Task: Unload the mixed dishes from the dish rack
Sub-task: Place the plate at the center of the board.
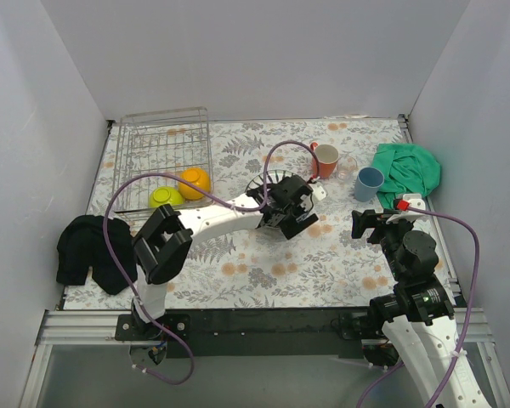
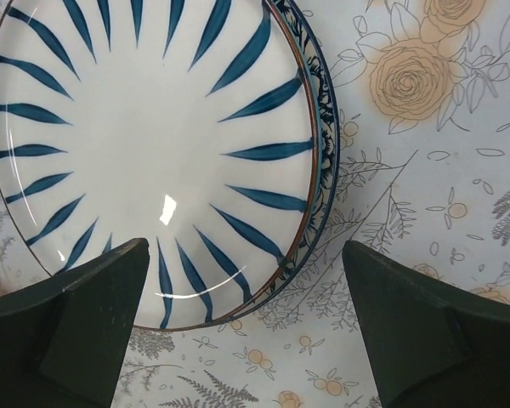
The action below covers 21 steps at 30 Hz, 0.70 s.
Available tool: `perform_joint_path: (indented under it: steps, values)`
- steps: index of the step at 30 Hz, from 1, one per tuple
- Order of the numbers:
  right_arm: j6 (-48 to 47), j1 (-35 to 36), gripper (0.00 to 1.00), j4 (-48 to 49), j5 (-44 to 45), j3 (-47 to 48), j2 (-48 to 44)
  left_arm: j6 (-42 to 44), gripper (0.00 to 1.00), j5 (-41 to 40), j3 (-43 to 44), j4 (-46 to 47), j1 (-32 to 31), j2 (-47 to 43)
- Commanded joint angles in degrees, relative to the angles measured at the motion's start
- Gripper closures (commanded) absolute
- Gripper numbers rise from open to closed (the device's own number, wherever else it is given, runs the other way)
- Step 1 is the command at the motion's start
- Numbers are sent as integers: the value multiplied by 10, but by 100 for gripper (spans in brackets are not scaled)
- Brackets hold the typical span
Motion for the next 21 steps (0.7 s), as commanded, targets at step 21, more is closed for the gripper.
perform_joint_path:
  steps: [21]
  values:
    - [-10, 2, 8, 30, -36, 2, 34, -314, 2, 85, -141, 17, 356, -271]
